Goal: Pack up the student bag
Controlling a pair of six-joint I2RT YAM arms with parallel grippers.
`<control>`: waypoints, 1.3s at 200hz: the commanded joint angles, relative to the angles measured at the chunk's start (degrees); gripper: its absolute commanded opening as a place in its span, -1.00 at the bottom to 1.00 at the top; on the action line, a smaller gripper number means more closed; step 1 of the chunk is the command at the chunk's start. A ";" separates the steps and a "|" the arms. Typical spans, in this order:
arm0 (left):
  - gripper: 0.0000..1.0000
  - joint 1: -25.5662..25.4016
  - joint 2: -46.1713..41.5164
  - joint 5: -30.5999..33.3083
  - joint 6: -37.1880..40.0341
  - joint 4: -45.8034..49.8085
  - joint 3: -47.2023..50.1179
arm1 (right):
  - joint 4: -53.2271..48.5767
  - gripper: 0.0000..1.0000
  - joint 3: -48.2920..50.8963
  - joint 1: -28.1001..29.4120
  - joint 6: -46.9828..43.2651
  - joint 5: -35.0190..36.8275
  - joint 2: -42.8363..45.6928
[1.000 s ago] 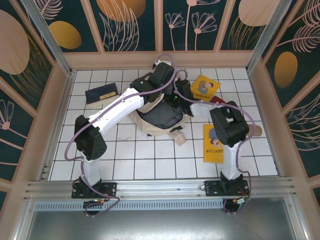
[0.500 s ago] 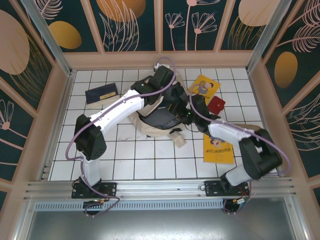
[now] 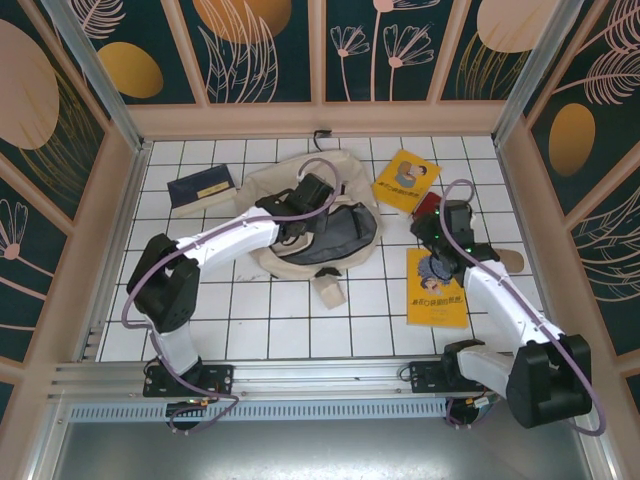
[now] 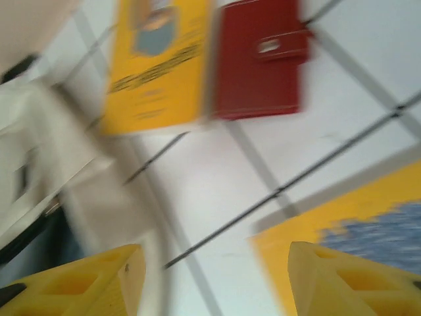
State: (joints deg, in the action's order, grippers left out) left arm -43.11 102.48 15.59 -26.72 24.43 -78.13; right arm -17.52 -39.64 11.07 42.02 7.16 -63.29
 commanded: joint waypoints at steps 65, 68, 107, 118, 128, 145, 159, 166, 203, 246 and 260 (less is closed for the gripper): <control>0.38 0.74 -11.31 -11.60 -6.37 -3.53 3.01 | -5.15 0.74 7.87 -16.52 -5.88 -0.78 -3.36; 0.39 0.54 -11.14 -12.56 -6.84 -4.04 3.03 | -5.13 0.74 8.23 -16.90 -5.95 -1.40 -3.33; 0.41 -5.04 -4.63 -22.07 -13.67 -8.84 -0.45 | -5.21 0.72 10.14 -18.00 -5.07 -7.76 -4.20; 0.41 -7.04 -0.49 -23.84 -15.26 -9.74 -2.31 | -5.31 0.70 10.74 -17.96 -4.78 -10.01 -4.34; 0.39 -8.28 2.09 -25.79 -17.02 -10.54 -3.83 | -5.95 0.68 11.16 -17.84 -4.49 -12.45 -4.33; 0.36 -9.42 5.63 -27.81 -19.50 -11.67 -5.37 | -7.84 0.63 11.08 -17.67 -4.84 -18.09 -4.25; 0.35 -10.22 7.76 -28.78 -20.51 -12.20 -6.17 | -9.33 0.59 10.99 -16.86 -4.80 -20.70 -3.50; 0.34 -10.56 8.67 -29.35 -20.81 -12.13 -6.64 | -9.57 0.57 11.07 -16.20 -4.56 -21.78 -2.91; 0.32 -12.71 12.66 -30.81 -22.95 -10.06 -7.82 | -8.22 0.50 11.73 -12.91 -2.44 -29.48 -2.20; 0.30 -13.10 15.44 -28.57 -21.73 -5.03 -7.97 | -6.49 0.37 12.21 -11.09 -2.88 -32.88 -5.91; 0.30 -13.07 16.45 -28.71 -21.28 -3.96 -7.80 | -8.05 0.33 11.55 -10.02 -3.76 -29.63 -6.49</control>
State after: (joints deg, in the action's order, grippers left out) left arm -56.18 116.79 -13.43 -48.34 16.38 -84.82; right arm -23.83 -28.01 -0.36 39.07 -22.63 -68.45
